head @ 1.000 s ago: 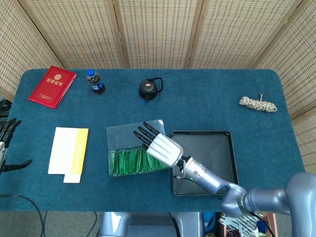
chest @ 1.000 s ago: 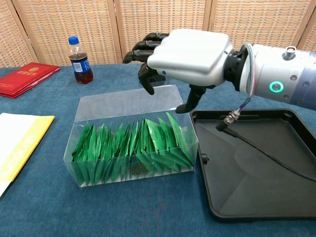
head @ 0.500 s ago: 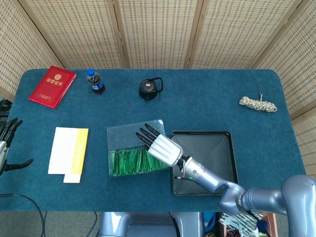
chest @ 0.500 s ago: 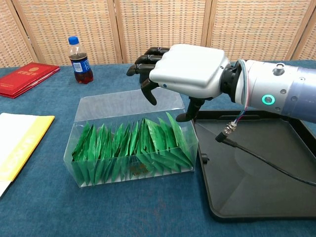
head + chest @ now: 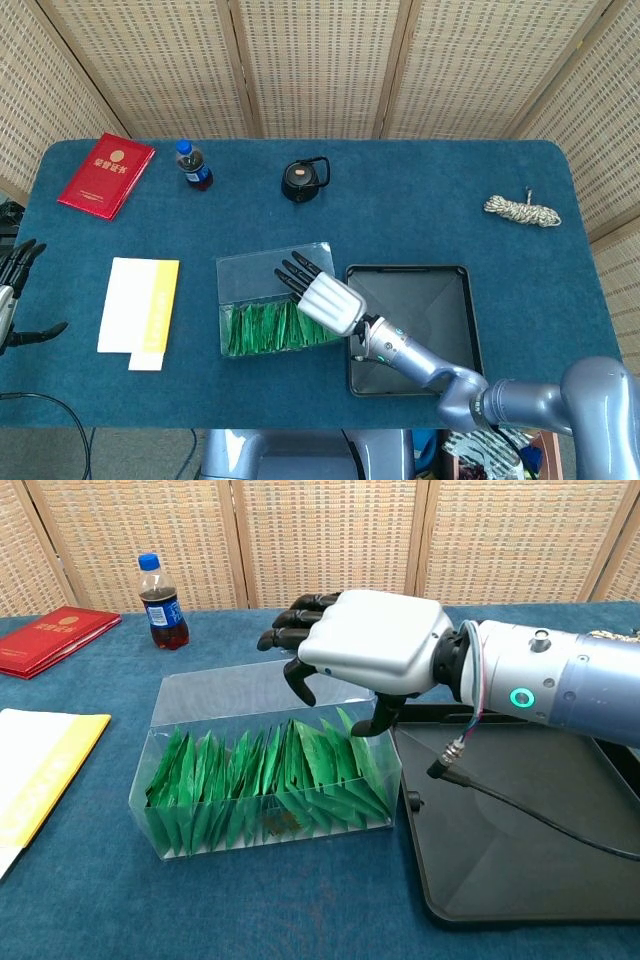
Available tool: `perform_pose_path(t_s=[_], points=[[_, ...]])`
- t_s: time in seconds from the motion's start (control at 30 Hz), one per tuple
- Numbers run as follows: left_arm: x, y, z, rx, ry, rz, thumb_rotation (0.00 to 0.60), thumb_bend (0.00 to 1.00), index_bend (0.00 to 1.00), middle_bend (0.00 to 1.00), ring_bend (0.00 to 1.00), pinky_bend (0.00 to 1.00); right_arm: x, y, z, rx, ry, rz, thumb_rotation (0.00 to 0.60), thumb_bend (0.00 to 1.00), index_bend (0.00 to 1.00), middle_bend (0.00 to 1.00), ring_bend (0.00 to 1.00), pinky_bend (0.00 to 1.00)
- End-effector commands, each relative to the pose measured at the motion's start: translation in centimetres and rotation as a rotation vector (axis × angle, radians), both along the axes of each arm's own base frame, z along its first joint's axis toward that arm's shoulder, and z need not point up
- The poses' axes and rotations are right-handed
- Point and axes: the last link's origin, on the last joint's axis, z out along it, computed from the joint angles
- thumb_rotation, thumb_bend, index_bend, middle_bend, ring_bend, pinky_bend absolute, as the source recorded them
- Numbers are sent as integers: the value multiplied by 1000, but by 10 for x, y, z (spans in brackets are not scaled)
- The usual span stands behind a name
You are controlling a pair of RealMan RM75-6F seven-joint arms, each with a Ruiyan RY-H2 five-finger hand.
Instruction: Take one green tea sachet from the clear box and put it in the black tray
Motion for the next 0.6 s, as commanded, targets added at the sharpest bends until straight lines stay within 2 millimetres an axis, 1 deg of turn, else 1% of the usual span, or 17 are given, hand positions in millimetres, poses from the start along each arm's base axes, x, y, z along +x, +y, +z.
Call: perform_pose_path(t_s=[0.03, 0.13, 0.23, 0.4, 0.6], points=[[0, 0, 0, 0, 0, 1, 600, 100, 0, 0, 0, 0, 1, 0, -2, 3, 5, 1, 600, 385, 476, 158, 50, 0], [0, 0, 0, -2, 2, 1, 600, 99, 0, 0, 0, 0, 1, 0, -4, 3, 19, 7, 600, 397, 487, 158, 50, 0], [0, 1, 0, -3, 1, 1, 600, 100, 0, 0, 0, 0, 1, -1, -5, 1, 29, 10, 600, 427, 509, 158, 50, 0], [-1, 1, 0, -3, 1, 3, 600, 100, 0, 0, 0, 0, 1, -2, -5, -7, 51, 30, 600, 466, 519, 154, 50, 0], [0, 1, -1, -6, 3, 2, 600, 100, 0, 0, 0, 0, 1, -2, -5, -12, 94, 50, 600, 476, 535, 153, 55, 0]])
